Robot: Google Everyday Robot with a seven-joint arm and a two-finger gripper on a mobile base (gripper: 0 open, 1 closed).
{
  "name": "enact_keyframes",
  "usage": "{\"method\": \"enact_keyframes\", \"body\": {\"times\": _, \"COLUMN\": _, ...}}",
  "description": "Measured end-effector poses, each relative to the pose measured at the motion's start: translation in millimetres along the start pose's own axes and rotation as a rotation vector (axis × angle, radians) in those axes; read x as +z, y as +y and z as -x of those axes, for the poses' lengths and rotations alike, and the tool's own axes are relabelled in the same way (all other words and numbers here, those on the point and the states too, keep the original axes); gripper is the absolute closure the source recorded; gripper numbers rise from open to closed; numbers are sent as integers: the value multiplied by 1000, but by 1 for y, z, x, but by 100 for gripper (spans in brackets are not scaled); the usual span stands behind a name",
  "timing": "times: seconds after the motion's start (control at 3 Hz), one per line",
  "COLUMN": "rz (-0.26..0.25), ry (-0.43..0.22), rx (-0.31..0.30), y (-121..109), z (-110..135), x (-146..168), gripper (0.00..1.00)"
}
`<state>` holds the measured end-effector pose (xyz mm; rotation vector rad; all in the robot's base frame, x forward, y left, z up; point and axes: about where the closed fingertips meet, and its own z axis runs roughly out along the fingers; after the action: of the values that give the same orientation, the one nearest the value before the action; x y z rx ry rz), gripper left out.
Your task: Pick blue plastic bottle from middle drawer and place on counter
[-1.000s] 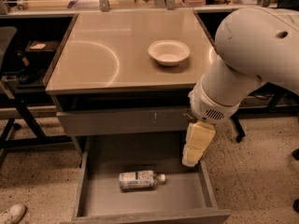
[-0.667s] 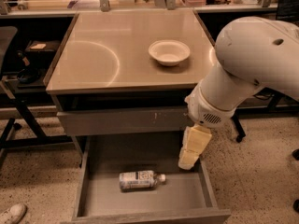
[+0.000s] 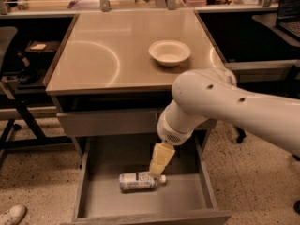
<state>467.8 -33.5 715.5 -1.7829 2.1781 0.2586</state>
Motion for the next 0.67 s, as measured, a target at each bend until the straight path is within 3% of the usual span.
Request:
{"method": "enact_keyframes", "body": {"times": 0.33, "rz": 11, "ry": -3, "rx": 7, "y": -4, "z": 9, "x": 50, "gripper": 0}}
{"method": "enact_keyframes", "body": {"times": 0.67, "rz": 10, "ry": -7, "rx": 9, "y": -5, "z": 11, "x": 55, "gripper": 0}}
